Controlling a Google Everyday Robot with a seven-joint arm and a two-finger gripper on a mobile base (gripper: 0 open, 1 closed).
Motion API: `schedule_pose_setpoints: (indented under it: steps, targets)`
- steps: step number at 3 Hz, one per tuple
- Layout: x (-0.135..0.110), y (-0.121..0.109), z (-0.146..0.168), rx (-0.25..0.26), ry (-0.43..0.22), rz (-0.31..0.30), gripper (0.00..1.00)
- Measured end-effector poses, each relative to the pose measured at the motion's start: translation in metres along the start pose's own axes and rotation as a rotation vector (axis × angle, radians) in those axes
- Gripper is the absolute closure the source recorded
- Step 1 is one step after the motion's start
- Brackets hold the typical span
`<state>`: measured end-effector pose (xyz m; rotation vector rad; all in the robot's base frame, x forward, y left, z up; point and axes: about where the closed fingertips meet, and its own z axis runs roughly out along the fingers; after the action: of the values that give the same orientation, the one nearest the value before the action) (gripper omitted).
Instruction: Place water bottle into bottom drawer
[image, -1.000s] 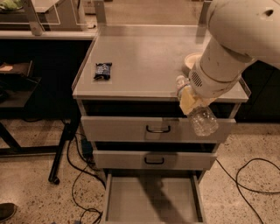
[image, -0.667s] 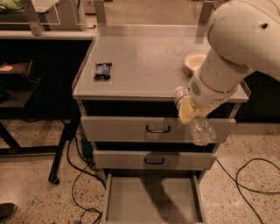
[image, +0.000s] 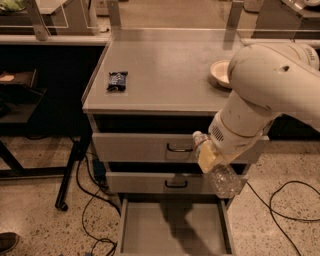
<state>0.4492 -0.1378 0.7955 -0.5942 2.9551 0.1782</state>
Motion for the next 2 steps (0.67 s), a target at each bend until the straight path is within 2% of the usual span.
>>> schedule_pose_setpoints:
  steps: [1,2]
  targets:
    - [0.001,0.002,0.003,-0.004,0.005,0.000,1.00]
    - [0.021,0.025,0.052,-0.067,0.076,0.003,1.00]
